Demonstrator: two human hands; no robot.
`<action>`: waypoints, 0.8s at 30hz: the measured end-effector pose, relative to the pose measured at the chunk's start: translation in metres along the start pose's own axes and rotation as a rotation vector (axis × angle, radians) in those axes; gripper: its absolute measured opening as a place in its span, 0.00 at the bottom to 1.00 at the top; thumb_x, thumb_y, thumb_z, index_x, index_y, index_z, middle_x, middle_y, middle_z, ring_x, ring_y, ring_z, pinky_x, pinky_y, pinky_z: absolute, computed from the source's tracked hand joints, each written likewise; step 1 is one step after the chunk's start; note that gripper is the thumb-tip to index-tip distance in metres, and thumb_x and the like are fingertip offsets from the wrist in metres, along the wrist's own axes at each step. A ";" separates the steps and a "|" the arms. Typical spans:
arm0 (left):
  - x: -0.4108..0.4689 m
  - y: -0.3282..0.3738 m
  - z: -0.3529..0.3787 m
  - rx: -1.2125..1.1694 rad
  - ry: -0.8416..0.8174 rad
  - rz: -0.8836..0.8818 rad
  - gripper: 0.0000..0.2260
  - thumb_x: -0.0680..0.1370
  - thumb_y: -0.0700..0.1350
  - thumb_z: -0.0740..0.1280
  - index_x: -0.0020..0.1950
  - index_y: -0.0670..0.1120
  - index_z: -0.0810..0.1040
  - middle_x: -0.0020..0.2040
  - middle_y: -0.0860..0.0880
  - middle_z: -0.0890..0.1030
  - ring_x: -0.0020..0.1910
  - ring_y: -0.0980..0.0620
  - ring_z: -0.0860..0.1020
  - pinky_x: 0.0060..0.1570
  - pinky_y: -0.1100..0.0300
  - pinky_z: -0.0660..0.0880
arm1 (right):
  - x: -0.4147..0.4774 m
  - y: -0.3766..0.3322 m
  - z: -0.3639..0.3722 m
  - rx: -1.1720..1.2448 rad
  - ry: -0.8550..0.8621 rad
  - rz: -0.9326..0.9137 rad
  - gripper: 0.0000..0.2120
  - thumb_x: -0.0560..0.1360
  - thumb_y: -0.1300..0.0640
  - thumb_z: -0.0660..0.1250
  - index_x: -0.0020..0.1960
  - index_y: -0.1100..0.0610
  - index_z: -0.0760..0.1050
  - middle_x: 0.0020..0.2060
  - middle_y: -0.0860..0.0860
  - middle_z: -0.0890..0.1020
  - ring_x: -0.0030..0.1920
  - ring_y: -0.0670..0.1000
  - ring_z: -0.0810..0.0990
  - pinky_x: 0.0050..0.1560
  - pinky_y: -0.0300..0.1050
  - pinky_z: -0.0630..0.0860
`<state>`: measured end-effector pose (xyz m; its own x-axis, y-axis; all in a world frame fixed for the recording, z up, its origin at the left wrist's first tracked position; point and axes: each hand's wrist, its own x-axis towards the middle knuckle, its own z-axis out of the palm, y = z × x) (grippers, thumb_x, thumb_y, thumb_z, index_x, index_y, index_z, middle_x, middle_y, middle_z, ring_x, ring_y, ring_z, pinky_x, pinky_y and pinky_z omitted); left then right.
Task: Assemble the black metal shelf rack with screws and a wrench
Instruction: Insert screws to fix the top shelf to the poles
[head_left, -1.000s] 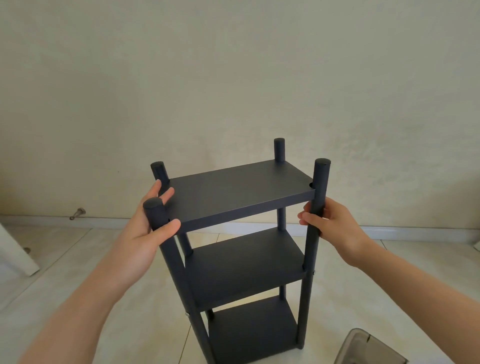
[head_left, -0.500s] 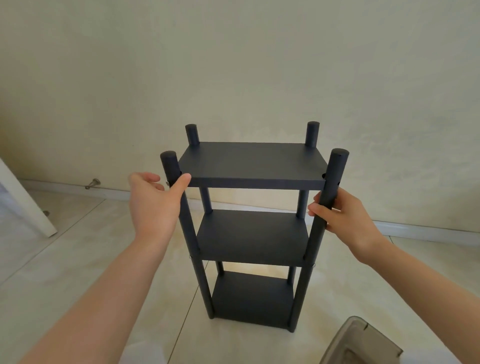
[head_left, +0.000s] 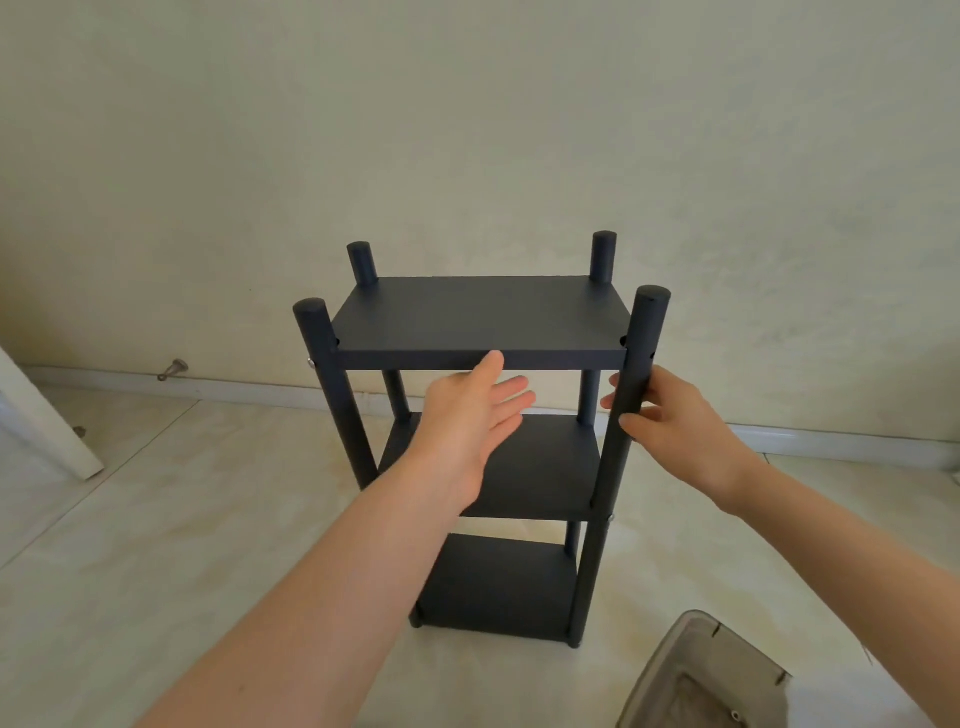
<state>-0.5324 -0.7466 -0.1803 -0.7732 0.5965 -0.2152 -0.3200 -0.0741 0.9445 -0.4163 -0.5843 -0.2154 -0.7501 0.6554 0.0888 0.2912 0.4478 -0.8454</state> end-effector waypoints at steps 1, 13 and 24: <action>0.001 -0.002 0.006 0.003 -0.007 0.019 0.10 0.84 0.49 0.61 0.56 0.44 0.76 0.60 0.45 0.83 0.60 0.48 0.82 0.65 0.52 0.76 | -0.002 0.000 -0.001 -0.004 -0.002 -0.007 0.13 0.80 0.65 0.63 0.61 0.53 0.70 0.53 0.48 0.80 0.52 0.50 0.80 0.52 0.44 0.76; 0.024 0.002 0.003 -0.115 -0.045 0.069 0.10 0.84 0.50 0.61 0.59 0.44 0.74 0.48 0.44 0.87 0.49 0.47 0.86 0.50 0.55 0.82 | -0.026 -0.010 -0.004 -0.079 -0.038 -0.080 0.08 0.79 0.60 0.66 0.57 0.51 0.73 0.52 0.48 0.81 0.49 0.50 0.82 0.54 0.46 0.81; 0.029 -0.003 0.004 -0.340 -0.059 -0.046 0.17 0.83 0.54 0.61 0.64 0.44 0.79 0.56 0.46 0.86 0.53 0.48 0.85 0.44 0.57 0.83 | -0.043 -0.025 0.008 0.050 -0.126 -0.089 0.08 0.74 0.58 0.73 0.53 0.52 0.82 0.45 0.45 0.86 0.43 0.46 0.85 0.49 0.46 0.83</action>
<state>-0.5515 -0.7260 -0.1886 -0.7235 0.6502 -0.2317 -0.5257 -0.3015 0.7955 -0.3960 -0.6287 -0.2029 -0.8412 0.5314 0.1001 0.1930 0.4680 -0.8624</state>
